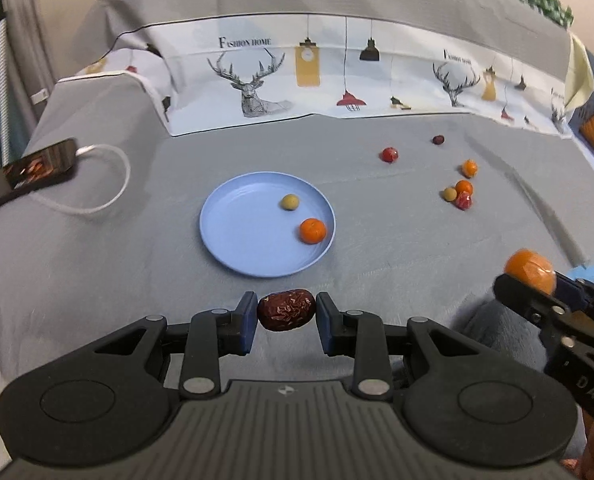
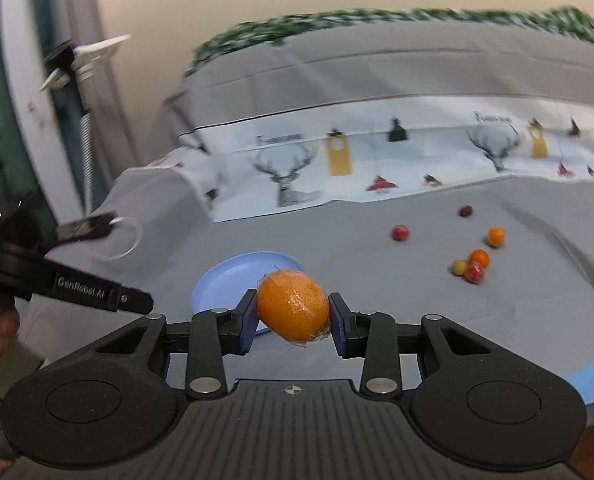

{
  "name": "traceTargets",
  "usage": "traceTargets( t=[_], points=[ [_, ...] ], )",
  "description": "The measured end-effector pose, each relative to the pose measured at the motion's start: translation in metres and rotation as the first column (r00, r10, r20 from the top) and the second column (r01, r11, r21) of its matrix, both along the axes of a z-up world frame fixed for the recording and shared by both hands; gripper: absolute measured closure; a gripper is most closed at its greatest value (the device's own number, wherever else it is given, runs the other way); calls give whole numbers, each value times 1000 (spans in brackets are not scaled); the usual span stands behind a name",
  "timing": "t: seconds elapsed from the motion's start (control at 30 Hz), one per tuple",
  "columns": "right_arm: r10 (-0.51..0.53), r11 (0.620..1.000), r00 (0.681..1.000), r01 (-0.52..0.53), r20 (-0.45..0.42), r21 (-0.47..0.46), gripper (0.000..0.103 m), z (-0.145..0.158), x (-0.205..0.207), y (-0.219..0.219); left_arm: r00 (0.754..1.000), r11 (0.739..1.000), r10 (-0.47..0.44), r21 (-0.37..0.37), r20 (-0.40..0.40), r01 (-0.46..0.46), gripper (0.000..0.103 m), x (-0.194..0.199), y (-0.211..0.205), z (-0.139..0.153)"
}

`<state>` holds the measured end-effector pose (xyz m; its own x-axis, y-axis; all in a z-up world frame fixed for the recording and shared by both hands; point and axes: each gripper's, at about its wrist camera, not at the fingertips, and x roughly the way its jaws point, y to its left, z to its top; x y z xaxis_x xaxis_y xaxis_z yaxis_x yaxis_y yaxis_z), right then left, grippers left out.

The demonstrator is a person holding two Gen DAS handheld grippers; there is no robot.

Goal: Organize fruits
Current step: 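Carry the red date and wrapped orange over the blue plate and release both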

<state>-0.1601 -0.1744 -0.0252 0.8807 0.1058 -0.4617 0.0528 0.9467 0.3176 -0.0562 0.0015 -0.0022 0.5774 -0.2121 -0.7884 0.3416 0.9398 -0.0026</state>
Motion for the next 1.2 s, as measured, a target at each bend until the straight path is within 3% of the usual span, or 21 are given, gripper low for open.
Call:
traceTargets(
  t=[0.4,1.2],
  points=[
    [92,986,993,-79,81,-148,65,34,-20,56,997,995,64,-80,43,-60,68,-29,45,14],
    [90,985,996,-85,24,-152,65,24,0,58,998,994,57,-93,10,-56,68,-8,39,2]
  ],
)
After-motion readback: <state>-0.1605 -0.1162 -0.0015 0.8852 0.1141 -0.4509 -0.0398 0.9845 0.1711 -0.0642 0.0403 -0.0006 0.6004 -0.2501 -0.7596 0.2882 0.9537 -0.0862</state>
